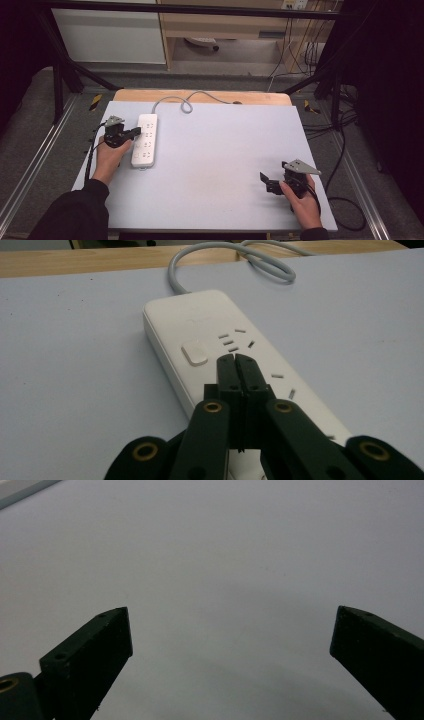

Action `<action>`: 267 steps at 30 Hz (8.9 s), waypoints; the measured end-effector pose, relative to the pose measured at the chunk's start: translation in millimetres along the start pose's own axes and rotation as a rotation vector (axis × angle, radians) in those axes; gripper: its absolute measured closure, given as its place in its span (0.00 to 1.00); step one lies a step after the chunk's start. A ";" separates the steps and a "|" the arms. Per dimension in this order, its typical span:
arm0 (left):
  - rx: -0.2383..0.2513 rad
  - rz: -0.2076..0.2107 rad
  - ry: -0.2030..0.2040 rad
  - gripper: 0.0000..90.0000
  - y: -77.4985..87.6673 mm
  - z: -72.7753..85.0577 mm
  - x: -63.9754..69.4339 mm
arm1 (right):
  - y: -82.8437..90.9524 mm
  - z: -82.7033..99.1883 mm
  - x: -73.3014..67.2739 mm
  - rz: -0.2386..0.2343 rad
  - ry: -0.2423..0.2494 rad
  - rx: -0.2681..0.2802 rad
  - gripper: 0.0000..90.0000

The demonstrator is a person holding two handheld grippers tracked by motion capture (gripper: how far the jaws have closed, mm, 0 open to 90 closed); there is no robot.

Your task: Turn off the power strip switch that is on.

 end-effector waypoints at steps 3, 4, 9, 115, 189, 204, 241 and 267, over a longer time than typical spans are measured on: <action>-0.006 0.000 -0.003 1.00 -0.2 0.9 0.7 | 0.0 0.1 0.0 0.000 0.000 0.000 0.04; -0.006 -0.001 -0.005 1.00 0.0 1.0 0.6 | 0.1 0.0 0.0 -0.001 0.000 0.000 0.04; -0.010 -0.002 -0.008 1.00 1.2 1.2 0.4 | 0.2 0.3 0.1 -0.001 0.002 -0.001 0.04; 0.001 0.000 -0.032 1.00 0.0 -2.9 6.7 | 1.7 1.5 1.6 0.005 0.005 -0.009 0.04; 0.119 0.162 -0.020 0.07 82.1 -23.5 65.6 | 1.4 -0.5 0.7 0.003 0.005 -0.004 0.04; 0.133 0.186 -0.049 0.07 108.3 -21.4 70.6 | 1.6 -0.6 0.1 0.002 0.007 -0.006 0.04; 0.116 0.173 -0.037 0.06 158.6 25.8 39.8 | 0.1 -0.6 -1.4 0.003 0.012 -0.012 0.04; 0.062 0.141 -0.046 0.08 144.6 79.7 21.7 | -1.7 1.8 -1.0 0.008 0.012 -0.025 0.04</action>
Point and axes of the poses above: each handheld gripper's, and its own axes: y roughly backward along the jaws, z roughly out of its underside, x roughly to its right, the point moved 8 cm from there along -y, roughly forward along the jaws, and after that the axes turned 13 degrees about y, right-handed, at the moved point
